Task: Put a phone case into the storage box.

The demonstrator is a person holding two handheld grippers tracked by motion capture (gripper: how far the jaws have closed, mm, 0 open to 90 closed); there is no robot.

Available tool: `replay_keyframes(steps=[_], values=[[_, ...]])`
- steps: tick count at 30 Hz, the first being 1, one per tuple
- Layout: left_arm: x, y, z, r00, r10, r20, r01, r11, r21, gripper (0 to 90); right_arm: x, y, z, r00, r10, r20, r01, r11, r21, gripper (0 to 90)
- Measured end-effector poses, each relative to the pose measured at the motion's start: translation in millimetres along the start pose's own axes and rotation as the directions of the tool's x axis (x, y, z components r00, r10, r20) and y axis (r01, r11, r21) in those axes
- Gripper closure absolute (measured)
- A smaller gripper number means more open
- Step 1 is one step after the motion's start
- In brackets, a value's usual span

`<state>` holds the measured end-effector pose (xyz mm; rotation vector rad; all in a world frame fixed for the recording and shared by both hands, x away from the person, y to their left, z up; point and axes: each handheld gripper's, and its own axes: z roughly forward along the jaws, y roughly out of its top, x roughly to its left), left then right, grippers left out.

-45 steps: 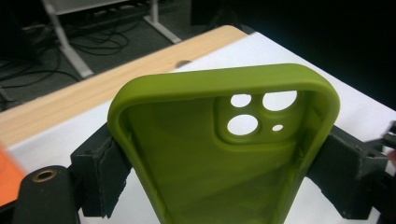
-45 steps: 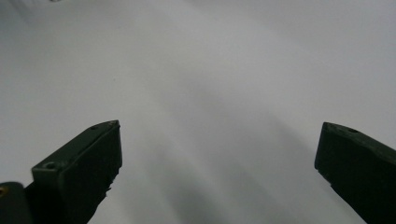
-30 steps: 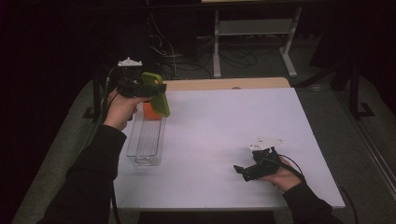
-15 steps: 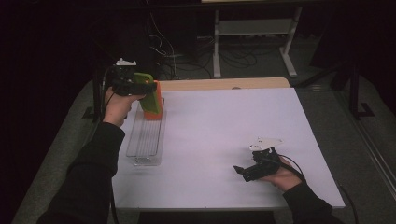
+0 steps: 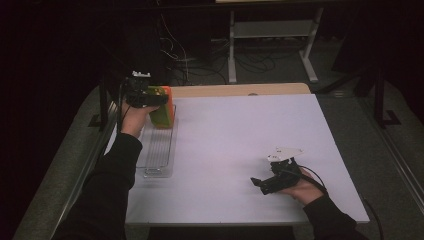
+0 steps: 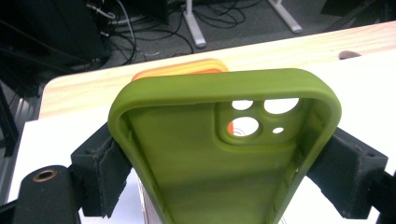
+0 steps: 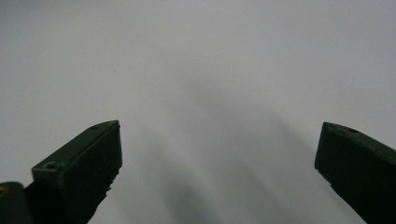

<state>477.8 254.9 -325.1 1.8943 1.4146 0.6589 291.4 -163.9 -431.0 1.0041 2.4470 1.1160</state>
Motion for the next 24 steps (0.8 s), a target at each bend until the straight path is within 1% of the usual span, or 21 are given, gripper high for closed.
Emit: replay_keyframes(steps=[1, 2, 5, 6, 8, 9, 11, 12, 17, 18, 20, 21, 23, 24], values=[[-0.2, -1.2, 2.0, 0.9999, 0.007, -0.013, -0.007, 1.0, 0.002, 14.5, 0.0, -0.1, 0.1, 1.0, 0.0, 0.0, 0.0, 1.0, 0.002, 0.0], [-0.9, -2.3, 4.3, 0.9998, -0.002, -0.018, 0.002, 1.0, 0.005, 14.5, 0.0, -0.1, 0.3, 1.0, -0.002, 0.003, 0.002, 1.0, 0.001, 0.0], [-0.4, -5.6, 10.4, 0.9996, -0.003, -0.03, 0.004, 0.9998, 0.017, 14.5, 0.1, -0.2, 0.4, 1.0, -0.006, 0.003, 0.006, 1.0, 0.001, 0.1], [-1.0, -6.8, 12.8, 0.9995, -0.013, -0.03, 0.014, 0.9997, 0.021, 14.4, 0.1, -0.2, 0.4, 1.0, -0.006, 0.002, 0.006, 1.0, 0.001, 0.1], [-0.6, -9.3, 17.2, 0.9988, 0.002, -0.049, -0.001, 0.9994, 0.034, 14.4, 0.3, -0.2, 0.3, 1.0, -0.006, 0.0, 0.006, 1.0, 0.003, 0.1], [-0.6, -10.6, 19.4, 0.9987, -0.009, -0.051, 0.01, 0.9994, 0.032, 14.4, 0.1, -0.2, 0.4, 1.0, -0.01, 0.003, 0.01, 1.0, 0.001, 0.1], [0.3, -12.6, 22.6, 0.9985, -0.017, -0.051, 0.019, 0.9991, 0.037, 14.3, 0.5, -0.3, 0.3, 0.9999, -0.01, 0.007, 0.01, 1.0, 0.004, 0.1], [0.6, -13.2, 23.6, 0.9987, -0.009, -0.049, 0.011, 0.9989, 0.046, 14.3, 0.6, -0.3, 0.3, 0.9999, -0.009, 0.007, 0.009, 1.0, 0.006, 0.1], [-1.4, -15.3, 29.8, 0.998, 0.004, -0.063, -0.001, 0.9992, 0.039, 14.0, 1.3, -0.2, 0.3, 1.0, -0.005, 0.004, 0.005, 1.0, 0.008, 0.1], [-2.1, -15.8, 30.9, 0.9978, -0.007, -0.065, 0.009, 0.9993, 0.035, 13.9, 1.2, -0.2, 0.4, 1.0, -0.008, 0.004, 0.008, 1.0, 0.007, 0.1], [-1.3, -16.3, 32.7, 0.9974, 0.003, -0.072, 0.0, 0.9995, 0.033, 13.7, 1.3, -0.2, 0.4, 1.0, -0.008, 0.003, 0.008, 1.0, 0.007, 0.1], [-0.7, -16.8, 33.6, 0.9979, 0.003, -0.065, -0.001, 0.9995, 0.031, 13.7, 1.1, -0.2, 0.4, 0.9999, -0.011, 0.005, 0.011, 1.0, 0.005, 0.1], [-0.6, -17.5, 34.3, 0.9978, -0.006, -0.066, 0.008, 0.9998, 0.018, 13.5, 1.5, -0.2, 0.5, 1.0, -0.008, 0.002, 0.008, 1.0, 0.008, 0.1], [-0.5, -17.8, 34.5, 0.9984, -0.004, -0.056, 0.005, 0.9998, 0.017, 13.5, 1.5, -0.3, 0.6, 1.0, -0.008, 0.001, 0.008, 1.0, 0.008, 0.1]])
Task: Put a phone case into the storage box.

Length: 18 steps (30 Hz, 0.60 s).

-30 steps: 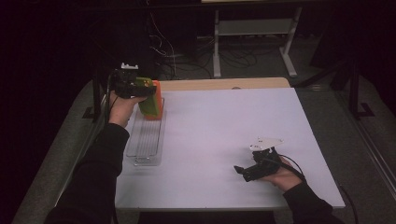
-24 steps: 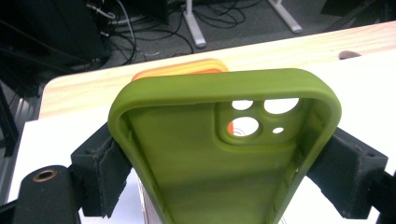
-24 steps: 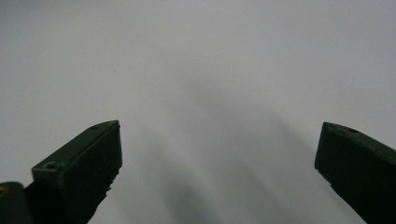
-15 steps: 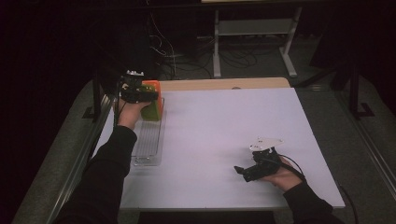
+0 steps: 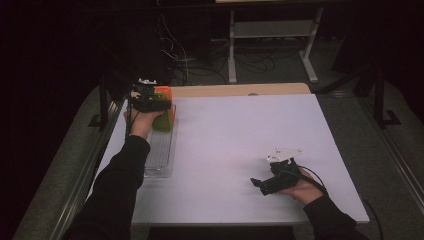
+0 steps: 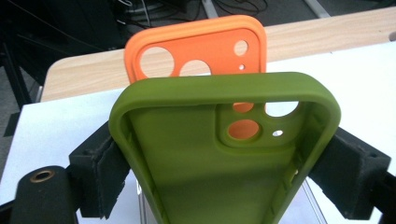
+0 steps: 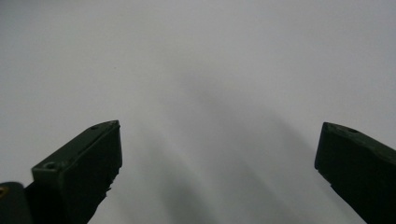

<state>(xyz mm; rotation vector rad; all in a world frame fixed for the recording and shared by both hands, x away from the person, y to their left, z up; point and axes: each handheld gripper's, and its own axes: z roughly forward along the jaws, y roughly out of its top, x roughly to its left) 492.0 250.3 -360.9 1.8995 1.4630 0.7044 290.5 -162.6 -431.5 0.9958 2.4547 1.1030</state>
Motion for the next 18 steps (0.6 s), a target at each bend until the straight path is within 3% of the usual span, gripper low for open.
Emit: replay_keyframes(steps=[10, 18], values=[[0.8, -1.9, 4.8, 0.9994, -0.026, 0.021, 0.026, 0.9996, 0.01, 4.1, 1.2, 0.5, -0.1, 1.0, 0.002, -0.002, -0.002, 1.0, -0.001, 0.1], [0.6, -0.9, -4.8, 0.9972, -0.001, 0.075, 0.0, 1.0, 0.006, 3.2, 0.9, 0.5, -0.3, 1.0, 0.003, -0.003, -0.003, 1.0, -0.002, 0.1]])
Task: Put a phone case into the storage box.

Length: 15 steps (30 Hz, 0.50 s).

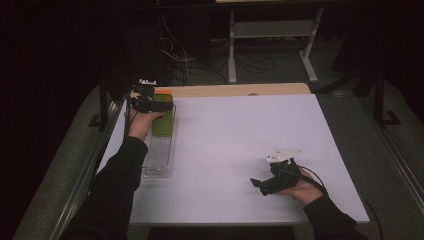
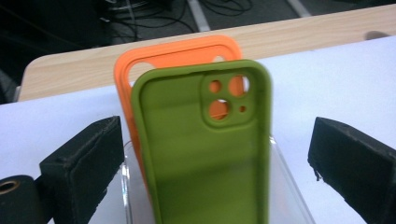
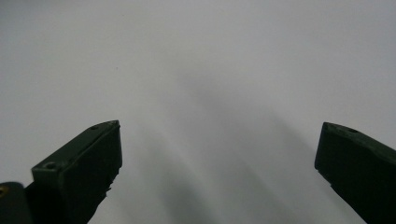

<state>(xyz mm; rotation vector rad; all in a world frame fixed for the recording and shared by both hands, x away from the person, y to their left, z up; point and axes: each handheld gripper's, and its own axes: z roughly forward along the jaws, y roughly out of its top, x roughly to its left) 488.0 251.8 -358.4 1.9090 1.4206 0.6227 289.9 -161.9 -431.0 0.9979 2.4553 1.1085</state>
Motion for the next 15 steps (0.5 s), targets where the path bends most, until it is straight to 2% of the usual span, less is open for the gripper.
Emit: replay_keyframes(steps=[3, 7, 11, 13, 15], values=[[-1.7, -0.1, -7.8, 0.9984, 0.026, 0.051, -0.026, 0.9996, -0.007, 3.2, -0.1, -0.1, -0.3, 1.0, -0.005, 0.0, 0.005, 1.0, -0.001, 0.1], [-4.3, -0.4, -19.9, 0.9911, 0.067, 0.115, -0.066, 0.9977, -0.015, 3.2, -0.4, 0.1, -0.5, 1.0, -0.008, 0.002, 0.008, 1.0, -0.003, 0.1], [-5.6, -2.8, -29.5, 0.9806, 0.084, 0.177, -0.079, 0.9962, -0.037, 3.2, -0.8, 0.1, -0.9, 1.0, -0.007, 0.0, 0.007, 1.0, -0.002, 0.0], [-7.3, -4.5, -33.5, 0.9769, 0.1, 0.189, -0.093, 0.9948, -0.042, 3.2, -0.9, 0.2, -1.3, 1.0, -0.004, 0.0, 0.004, 1.0, -0.002, 0.1], [-9.3, -6.2, -37.4, 0.9702, 0.111, 0.215, -0.103, 0.9934, -0.051, 2.4, -0.6, 0.3, -1.3, 1.0, 0.0, 0.0, 0.0, 1.0, 0.001, 0.1]])
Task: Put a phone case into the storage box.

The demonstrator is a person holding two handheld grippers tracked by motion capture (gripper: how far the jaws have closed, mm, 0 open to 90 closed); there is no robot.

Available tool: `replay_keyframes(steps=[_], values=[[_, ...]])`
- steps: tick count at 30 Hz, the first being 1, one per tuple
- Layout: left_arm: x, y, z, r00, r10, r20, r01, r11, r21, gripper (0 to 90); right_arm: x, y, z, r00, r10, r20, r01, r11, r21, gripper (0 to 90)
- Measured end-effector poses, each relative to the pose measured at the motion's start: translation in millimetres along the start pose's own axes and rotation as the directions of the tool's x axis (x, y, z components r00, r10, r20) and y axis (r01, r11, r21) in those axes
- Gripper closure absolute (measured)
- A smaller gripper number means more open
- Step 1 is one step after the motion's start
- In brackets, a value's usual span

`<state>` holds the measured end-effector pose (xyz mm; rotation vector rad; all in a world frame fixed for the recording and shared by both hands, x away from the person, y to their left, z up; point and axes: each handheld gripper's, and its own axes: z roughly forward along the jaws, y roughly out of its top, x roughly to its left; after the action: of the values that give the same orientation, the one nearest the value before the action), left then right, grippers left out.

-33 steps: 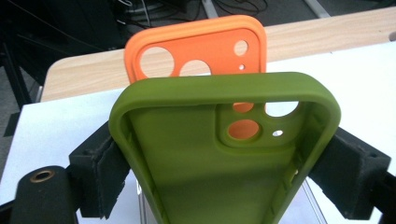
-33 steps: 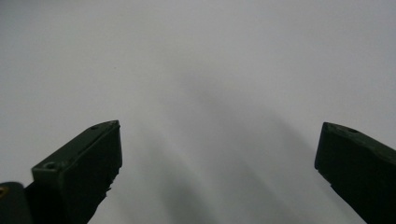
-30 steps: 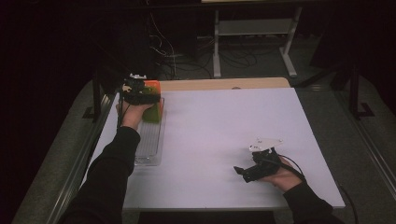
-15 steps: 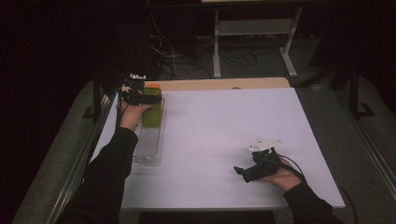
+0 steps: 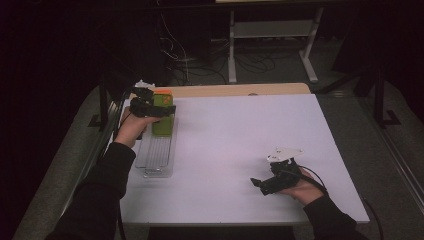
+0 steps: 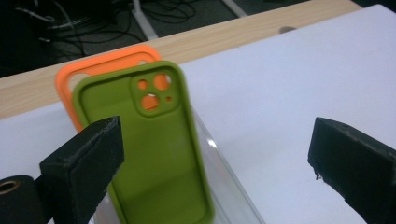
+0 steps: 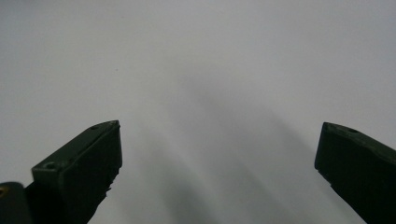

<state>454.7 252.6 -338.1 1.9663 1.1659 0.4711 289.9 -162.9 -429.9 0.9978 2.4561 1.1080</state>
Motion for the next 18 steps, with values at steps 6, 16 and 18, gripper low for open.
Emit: replay_keyframes(steps=[6, 16, 18], values=[[-12.5, -3.3, -10.7, 0.9962, 0.057, 0.066, -0.057, 0.9984, -0.004, 2.1, 0.1, -0.1, 0.6, 0.9999, -0.01, 0.004, 0.01, 1.0, 0.0, 0.0], [-29.5, -9.9, -25.2, 0.9823, 0.119, 0.144, -0.119, 0.9928, -0.006, 2.1, 0.2, 0.2, 0.7, 1.0, 0.003, 0.003, -0.003, 1.0, 0.0, 0.1], [-33.2, -11.6, -26.6, 0.9804, 0.116, 0.159, -0.117, 0.9931, -0.005, 2.1, -0.3, 0.2, 0.4, 1.0, 0.004, 0.0, -0.004, 1.0, 0.0, 0.1]])
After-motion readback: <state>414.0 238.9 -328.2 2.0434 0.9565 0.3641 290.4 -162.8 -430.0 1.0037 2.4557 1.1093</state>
